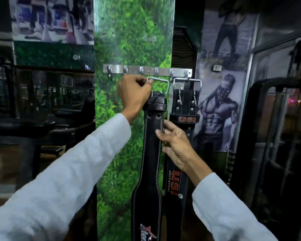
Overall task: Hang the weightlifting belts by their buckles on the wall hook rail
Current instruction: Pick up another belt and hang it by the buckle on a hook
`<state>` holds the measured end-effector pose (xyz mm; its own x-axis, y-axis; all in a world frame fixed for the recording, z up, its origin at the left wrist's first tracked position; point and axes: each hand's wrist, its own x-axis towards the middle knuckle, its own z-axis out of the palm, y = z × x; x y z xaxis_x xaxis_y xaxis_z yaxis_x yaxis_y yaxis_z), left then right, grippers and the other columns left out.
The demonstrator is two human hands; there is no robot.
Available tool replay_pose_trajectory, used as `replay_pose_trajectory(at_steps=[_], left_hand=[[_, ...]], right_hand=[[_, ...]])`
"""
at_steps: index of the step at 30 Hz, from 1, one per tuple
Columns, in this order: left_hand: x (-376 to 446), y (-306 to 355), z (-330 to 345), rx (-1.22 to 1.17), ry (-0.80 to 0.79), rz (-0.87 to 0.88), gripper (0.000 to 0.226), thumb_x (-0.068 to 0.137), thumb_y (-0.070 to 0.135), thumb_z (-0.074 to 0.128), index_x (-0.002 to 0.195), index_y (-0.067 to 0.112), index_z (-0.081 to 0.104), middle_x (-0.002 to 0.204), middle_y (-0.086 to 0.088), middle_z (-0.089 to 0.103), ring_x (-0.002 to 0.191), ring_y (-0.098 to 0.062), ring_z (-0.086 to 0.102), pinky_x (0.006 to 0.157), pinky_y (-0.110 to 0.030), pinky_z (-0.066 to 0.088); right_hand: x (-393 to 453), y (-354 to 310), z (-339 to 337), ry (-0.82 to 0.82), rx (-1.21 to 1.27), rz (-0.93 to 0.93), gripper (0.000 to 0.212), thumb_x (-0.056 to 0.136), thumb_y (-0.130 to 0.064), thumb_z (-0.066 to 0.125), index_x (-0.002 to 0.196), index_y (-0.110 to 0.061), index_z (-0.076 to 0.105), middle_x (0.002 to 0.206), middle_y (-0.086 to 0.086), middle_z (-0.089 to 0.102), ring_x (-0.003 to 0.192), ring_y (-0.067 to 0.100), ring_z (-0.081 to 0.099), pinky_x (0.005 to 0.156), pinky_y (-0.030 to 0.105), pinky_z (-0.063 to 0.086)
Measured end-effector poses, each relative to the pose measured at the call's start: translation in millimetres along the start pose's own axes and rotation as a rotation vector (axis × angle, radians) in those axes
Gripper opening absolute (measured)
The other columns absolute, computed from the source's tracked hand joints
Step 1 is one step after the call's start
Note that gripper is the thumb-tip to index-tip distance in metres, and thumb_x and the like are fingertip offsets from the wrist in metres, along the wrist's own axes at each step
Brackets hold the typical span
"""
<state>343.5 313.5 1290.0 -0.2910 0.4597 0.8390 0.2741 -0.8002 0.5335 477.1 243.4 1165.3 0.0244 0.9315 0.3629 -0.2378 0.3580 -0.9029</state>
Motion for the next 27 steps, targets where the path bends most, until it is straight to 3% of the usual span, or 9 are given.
replay_pose_trajectory(at_steps=[2,6,9,11,13,15,18,24,27], left_hand=[[12.7,8.3,13.6,0.053,-0.007,0.013,0.012,0.074,0.029,0.079,0.07,0.018,0.079,0.06,0.008,0.068,0.062,-0.008,0.062,0.064,-0.023,0.049],[33.4,23.0,35.2,0.204,0.004,0.004,0.011,0.076,0.023,0.071,0.074,0.016,0.079,0.074,0.001,0.074,0.074,-0.017,0.06,0.072,-0.023,0.043],[42.9,30.6,46.7,0.332,-0.001,0.025,0.012,0.081,0.023,0.066,0.084,0.022,0.078,0.075,0.007,0.068,0.071,-0.015,0.059,0.056,-0.017,0.032],[47.1,33.9,52.1,0.404,-0.021,0.018,0.011,0.081,0.022,0.066,0.088,0.02,0.075,0.071,0.009,0.056,0.069,-0.016,0.054,0.054,-0.021,0.032],[49.4,34.0,57.6,0.424,-0.06,-0.01,0.013,0.08,0.024,0.066,0.089,0.016,0.071,0.067,0.007,0.049,0.073,-0.019,0.054,0.065,-0.027,0.04],[49.4,31.2,62.9,0.419,-0.083,-0.003,0.016,0.078,0.026,0.065,0.086,0.013,0.07,0.069,0.004,0.057,0.073,-0.02,0.061,0.063,-0.028,0.043],[46.4,30.5,66.4,0.45,-0.095,0.036,0.016,0.08,0.028,0.065,0.083,0.012,0.069,0.071,0.003,0.06,0.066,-0.017,0.056,0.05,-0.023,0.031],[37.0,31.2,66.0,0.515,-0.133,0.054,0.031,0.077,0.035,0.063,0.094,0.01,0.067,0.093,-0.007,0.065,0.087,-0.027,0.061,0.083,-0.038,0.053],[32.2,19.3,66.8,0.475,-0.151,0.073,0.039,0.066,0.035,0.057,0.093,0.014,0.076,0.09,-0.011,0.075,0.088,-0.033,0.071,0.082,-0.043,0.059]], right_hand=[[6.0,-4.7,-4.5,0.041,-0.039,-0.032,0.055,0.095,-0.008,0.07,0.146,-0.017,0.052,0.121,-0.005,0.076,0.095,0.003,0.072,0.084,0.037,0.053],[15.1,-9.8,-8.6,0.11,-0.134,-0.037,0.058,0.092,-0.012,0.075,0.144,-0.026,0.054,0.14,-0.001,0.067,0.124,0.014,0.064,0.095,0.042,0.042],[21.9,-8.0,-9.4,0.139,-0.157,-0.058,0.068,0.091,-0.008,0.075,0.151,-0.025,0.047,0.151,0.011,0.056,0.136,0.025,0.057,0.096,0.039,0.044],[23.1,-7.0,-11.3,0.15,-0.157,-0.081,0.066,0.092,0.0,0.071,0.151,-0.02,0.047,0.145,0.013,0.061,0.126,0.023,0.063,0.089,0.03,0.049],[21.8,-5.7,-13.7,0.146,-0.148,-0.092,0.062,0.092,0.009,0.066,0.146,-0.016,0.05,0.13,0.011,0.068,0.106,0.016,0.07,0.075,0.019,0.054],[18.4,-4.8,-16.2,0.134,-0.152,-0.089,0.06,0.092,0.012,0.063,0.143,-0.017,0.053,0.118,0.006,0.071,0.09,0.006,0.071,0.066,0.015,0.054],[19.4,0.3,-23.1,0.145,-0.15,-0.068,0.062,0.093,0.011,0.062,0.144,-0.023,0.055,0.111,0.0,0.073,0.084,0.003,0.07,0.071,0.02,0.051],[20.3,4.4,-32.5,0.2,-0.099,-0.09,0.064,0.091,0.021,0.053,0.142,-0.017,0.058,0.099,-0.001,0.078,0.083,0.007,0.072,0.084,0.029,0.052],[17.4,12.2,-37.5,0.228,-0.068,-0.086,0.066,0.09,0.026,0.049,0.14,-0.016,0.06,0.102,0.003,0.078,0.085,0.01,0.074,0.085,0.027,0.054]])
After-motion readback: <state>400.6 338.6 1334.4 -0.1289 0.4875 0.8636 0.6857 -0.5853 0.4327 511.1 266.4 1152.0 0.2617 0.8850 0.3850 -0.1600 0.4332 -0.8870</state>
